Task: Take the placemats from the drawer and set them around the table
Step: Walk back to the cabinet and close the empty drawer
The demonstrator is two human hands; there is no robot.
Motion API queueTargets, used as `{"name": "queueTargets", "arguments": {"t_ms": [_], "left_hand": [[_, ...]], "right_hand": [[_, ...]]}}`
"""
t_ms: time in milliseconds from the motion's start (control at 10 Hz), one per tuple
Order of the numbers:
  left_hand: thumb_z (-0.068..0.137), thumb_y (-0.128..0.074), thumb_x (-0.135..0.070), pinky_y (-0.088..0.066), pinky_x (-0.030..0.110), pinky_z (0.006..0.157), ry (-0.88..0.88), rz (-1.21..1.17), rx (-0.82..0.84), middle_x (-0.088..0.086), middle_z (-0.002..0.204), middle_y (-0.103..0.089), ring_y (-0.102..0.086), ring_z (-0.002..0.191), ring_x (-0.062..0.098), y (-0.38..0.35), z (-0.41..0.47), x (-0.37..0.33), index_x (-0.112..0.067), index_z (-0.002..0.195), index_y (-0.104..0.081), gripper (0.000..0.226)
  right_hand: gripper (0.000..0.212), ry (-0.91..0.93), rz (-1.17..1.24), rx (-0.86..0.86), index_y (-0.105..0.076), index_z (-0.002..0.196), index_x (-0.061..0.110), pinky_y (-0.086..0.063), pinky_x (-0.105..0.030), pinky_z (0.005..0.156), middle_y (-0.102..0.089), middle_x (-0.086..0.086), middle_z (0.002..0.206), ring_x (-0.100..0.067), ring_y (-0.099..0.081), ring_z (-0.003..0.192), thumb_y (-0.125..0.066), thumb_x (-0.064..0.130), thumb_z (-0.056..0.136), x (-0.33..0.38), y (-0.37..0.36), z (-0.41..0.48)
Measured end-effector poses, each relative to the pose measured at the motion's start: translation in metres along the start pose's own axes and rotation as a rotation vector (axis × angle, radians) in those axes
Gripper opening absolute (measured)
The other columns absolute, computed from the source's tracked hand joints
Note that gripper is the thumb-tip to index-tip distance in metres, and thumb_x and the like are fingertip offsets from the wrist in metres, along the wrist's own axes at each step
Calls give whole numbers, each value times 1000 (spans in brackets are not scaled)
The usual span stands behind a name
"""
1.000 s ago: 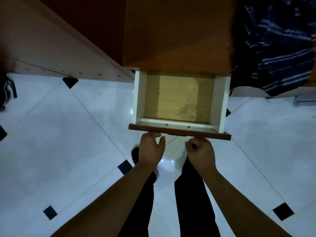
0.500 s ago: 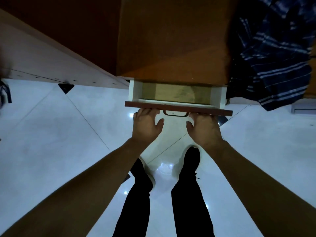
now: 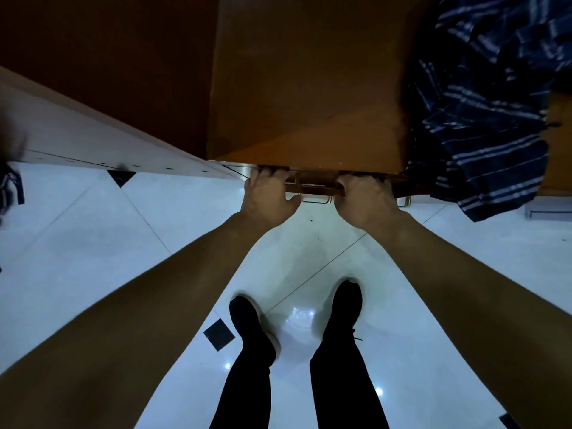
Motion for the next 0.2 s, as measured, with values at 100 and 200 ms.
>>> {"name": "queueTargets", "arguments": {"t_ms": [100, 200], "left_hand": [[79, -70, -46, -41, 47, 102, 25, 3, 35, 9, 132, -53, -45, 123, 34, 6, -12, -3, -20, 126, -51, 57], [82, -68, -42, -43, 45, 98, 22, 29, 20, 11, 125, -58, -50, 117, 31, 28, -31, -11, -15, 122, -53, 50]], "right_hand": [[31, 5, -19, 18, -61, 111, 19, -43, -45, 95, -69, -11, 102, -36, -61, 100, -62, 32, 82, -1, 5, -11], [34, 13, -23, 18, -58, 114, 17, -44, -43, 91, -68, -12, 105, -35, -63, 97, -62, 31, 83, 7, 25, -32]]}}
Point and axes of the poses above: each hand's wrist, its own z-axis towards the middle knuckle, its own y-axis out of the back of the hand, x = y × z, the point moved 4 cm from there along z, towards the middle knuckle
